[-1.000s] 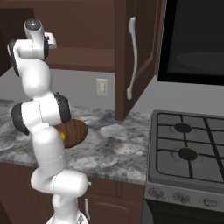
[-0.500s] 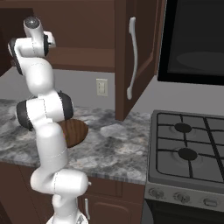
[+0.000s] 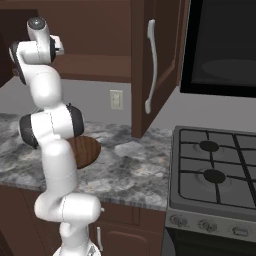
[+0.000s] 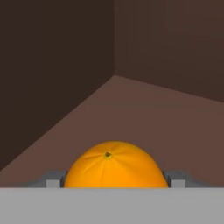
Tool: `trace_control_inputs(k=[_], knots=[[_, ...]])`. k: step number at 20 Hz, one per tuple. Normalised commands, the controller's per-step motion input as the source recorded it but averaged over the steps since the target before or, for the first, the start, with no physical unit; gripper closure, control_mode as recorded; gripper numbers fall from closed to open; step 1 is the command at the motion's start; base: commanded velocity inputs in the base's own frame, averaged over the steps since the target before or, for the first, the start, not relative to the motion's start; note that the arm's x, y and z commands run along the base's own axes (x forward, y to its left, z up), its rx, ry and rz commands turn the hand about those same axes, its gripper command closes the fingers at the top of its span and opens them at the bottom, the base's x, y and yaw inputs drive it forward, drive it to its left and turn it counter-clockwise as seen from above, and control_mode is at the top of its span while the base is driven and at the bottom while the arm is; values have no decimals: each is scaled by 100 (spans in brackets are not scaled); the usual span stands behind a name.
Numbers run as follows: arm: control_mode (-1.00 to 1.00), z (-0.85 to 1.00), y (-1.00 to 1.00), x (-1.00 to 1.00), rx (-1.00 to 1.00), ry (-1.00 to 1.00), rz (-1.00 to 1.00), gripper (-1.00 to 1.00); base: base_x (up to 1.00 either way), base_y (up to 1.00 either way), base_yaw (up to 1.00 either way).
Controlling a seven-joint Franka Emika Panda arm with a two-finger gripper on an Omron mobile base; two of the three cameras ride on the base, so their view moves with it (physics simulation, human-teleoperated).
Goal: Open the cabinet. Pick the orange and mango from the cabinet and place them into the bowl. Then close the cabinet.
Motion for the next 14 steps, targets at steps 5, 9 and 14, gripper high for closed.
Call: trace_control_inputs(k=[5, 9, 14], knots=[[-100, -38, -32, -37, 0, -10, -2, 100, 0, 0, 0], [-100, 1, -46, -63, 0, -3, -6, 100, 0, 0, 0], [-100, 0, -49, -72, 0, -1, -6, 100, 0, 0, 0]])
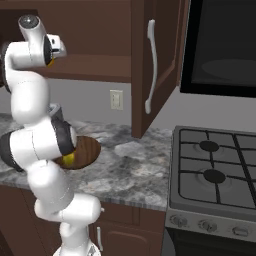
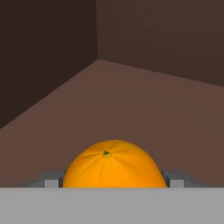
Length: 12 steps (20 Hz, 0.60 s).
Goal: Open the cabinet. Pick the orange and mango from the cabinet and place them into the bowl. Then close the cabinet.
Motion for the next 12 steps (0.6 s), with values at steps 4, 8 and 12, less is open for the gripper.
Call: trace_control_inputs(k=[4, 8, 12], knots=[[-100, 0, -47, -93, 0, -2, -8, 100, 0, 0, 0], [-100, 0, -46, -100, 0, 0, -10, 100, 0, 0, 0], [-100, 0, -42, -100, 0, 9, -11, 100, 0, 0, 0]])
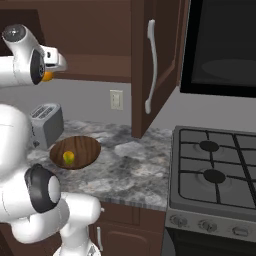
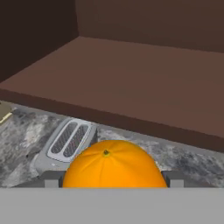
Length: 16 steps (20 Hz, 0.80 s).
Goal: Open the cabinet. Pick the orange and mango from the cabinet and place them into the bowl. Then close the cabinet.
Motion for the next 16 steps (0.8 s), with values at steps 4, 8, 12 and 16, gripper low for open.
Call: trace_control_inputs(k=[4, 8, 12, 16], knots=[[-100, 0, -43, -95, 0, 18, -8, 100, 0, 0, 0], [-100, -27, -29, -37, 0, 18, -5, 100, 0, 0, 0], [-100, -86, -15, -3, 0, 8, -2, 100, 0, 0, 0], [-100, -100, -7, 0, 0, 3, -1, 100, 0, 0, 0]])
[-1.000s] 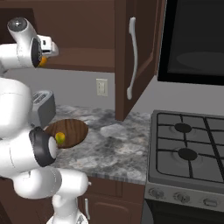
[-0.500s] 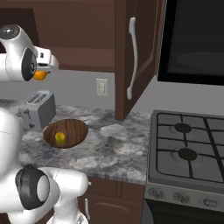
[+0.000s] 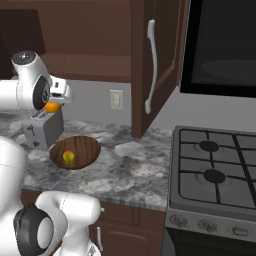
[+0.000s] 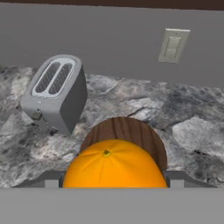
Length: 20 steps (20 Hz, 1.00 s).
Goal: Open the cabinet. Pick the orange and mango from the cabinet and place them into the bowl. Then close the cabinet.
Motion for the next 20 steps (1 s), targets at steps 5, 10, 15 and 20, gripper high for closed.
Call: trace_control_inputs(k=[5, 10, 15, 20], knots=[[-100, -100, -2, 0, 0, 0, -3, 100, 0, 0, 0], [-100, -81, 0, 0, -3, 0, -2, 100, 0, 0, 0], [-100, -57, 0, 10, -4, 0, -1, 100, 0, 0, 0], [-100, -38, -1, 26, -1, 0, 0, 100, 0, 0, 0]])
